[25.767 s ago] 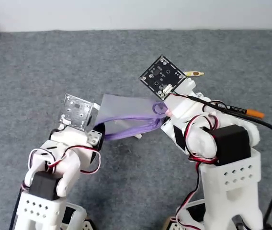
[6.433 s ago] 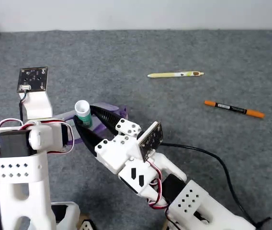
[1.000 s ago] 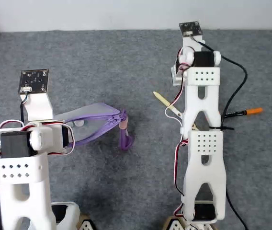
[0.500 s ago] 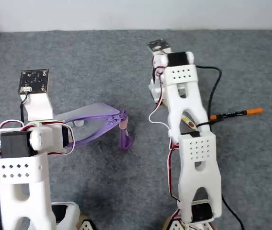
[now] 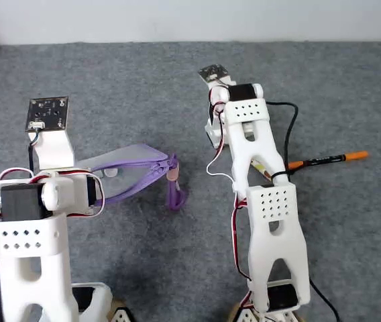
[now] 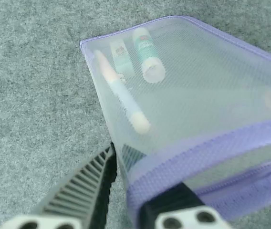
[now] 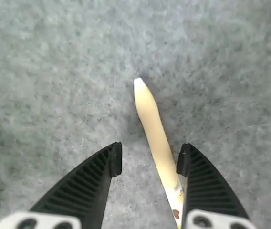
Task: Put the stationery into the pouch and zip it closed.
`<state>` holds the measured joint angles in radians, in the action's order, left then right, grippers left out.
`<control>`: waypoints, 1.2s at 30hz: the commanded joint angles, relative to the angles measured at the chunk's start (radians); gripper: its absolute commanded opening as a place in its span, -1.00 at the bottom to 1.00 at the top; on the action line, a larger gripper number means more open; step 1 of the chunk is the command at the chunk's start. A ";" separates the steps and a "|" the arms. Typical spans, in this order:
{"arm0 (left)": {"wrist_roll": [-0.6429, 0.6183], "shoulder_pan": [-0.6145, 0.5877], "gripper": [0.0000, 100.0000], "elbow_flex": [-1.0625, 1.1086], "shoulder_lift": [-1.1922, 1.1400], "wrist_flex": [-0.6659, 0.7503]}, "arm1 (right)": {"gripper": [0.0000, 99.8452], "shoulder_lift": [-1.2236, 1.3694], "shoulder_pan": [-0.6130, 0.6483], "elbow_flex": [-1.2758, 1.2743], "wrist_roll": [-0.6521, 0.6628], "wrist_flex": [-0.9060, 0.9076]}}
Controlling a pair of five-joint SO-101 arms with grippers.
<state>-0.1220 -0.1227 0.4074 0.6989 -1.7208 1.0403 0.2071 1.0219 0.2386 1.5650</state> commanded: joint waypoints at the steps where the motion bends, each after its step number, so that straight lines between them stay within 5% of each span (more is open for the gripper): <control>1: -0.006 0.002 -0.98 0.004 -0.008 0.015 | -0.59 0.008 -0.008 0.011 0.011 -0.015; 5: -0.006 0.002 -0.98 0.004 -0.008 0.012 | -0.64 0.058 -0.018 0.011 0.006 -0.013; 11: -0.005 0.002 -0.98 0.004 -0.008 0.012 | -0.98 0.047 -0.030 0.012 0.005 0.004; 25: -0.005 0.002 -0.98 -0.001 -0.006 0.011 | -0.98 -0.196 -0.044 -0.006 -0.066 0.234; 36: -0.009 0.008 -0.98 -0.001 -0.006 0.011 | -0.98 -0.700 0.013 -0.522 -0.149 0.229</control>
<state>-0.1220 -0.1227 0.4074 0.6989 -1.7208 0.5401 0.2025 0.5984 0.1435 1.7538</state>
